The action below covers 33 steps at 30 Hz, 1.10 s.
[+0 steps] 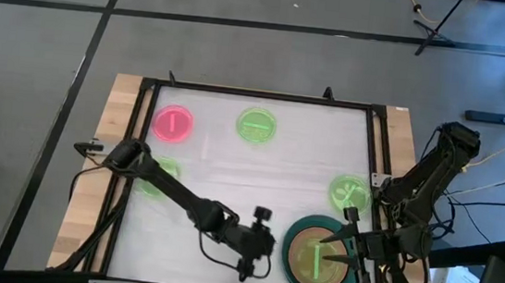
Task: Stack plastic plates
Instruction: Stack the green plate on top of the green plate
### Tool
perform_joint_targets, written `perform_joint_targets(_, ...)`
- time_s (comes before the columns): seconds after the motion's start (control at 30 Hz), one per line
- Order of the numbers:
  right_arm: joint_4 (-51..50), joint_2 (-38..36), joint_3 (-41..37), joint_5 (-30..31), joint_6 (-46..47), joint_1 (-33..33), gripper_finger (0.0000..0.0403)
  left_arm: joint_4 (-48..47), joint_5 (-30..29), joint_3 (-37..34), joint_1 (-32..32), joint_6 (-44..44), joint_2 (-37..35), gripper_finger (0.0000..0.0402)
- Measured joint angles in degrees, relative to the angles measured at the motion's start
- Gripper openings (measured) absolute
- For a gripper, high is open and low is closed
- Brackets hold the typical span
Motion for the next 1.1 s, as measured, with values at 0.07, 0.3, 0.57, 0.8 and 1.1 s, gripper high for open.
perform_joint_targets(0.07,0.0,0.0,0.0,0.0,0.1,0.0,0.0161,-7.2,-1.3,0.0,0.0,-4.6,-2.1,0.0100)
perform_joint_targets(0.3,0.2,0.0,0.0,0.6,-0.4,0.0,0.0161,-30.6,-3.8,0.0,-0.7,-22.5,-5.7,0.0100)
perform_joint_targets(0.57,-1.0,0.0,0.0,1.5,-0.5,0.0,0.0161,-48.0,-10.0,0.0,-2.9,-33.9,-6.0,0.0100)
perform_joint_targets(0.8,-1.2,0.0,0.0,1.5,-0.4,0.0,0.0161,-59.3,-17.5,-3.1,-5.1,-45.2,-11.0,0.0100)
perform_joint_targets(1.1,-1.9,0.0,0.0,2.8,-0.2,0.0,0.0161,-58.4,-16.1,-24.5,-6.7,-70.6,-28.3,0.0100)
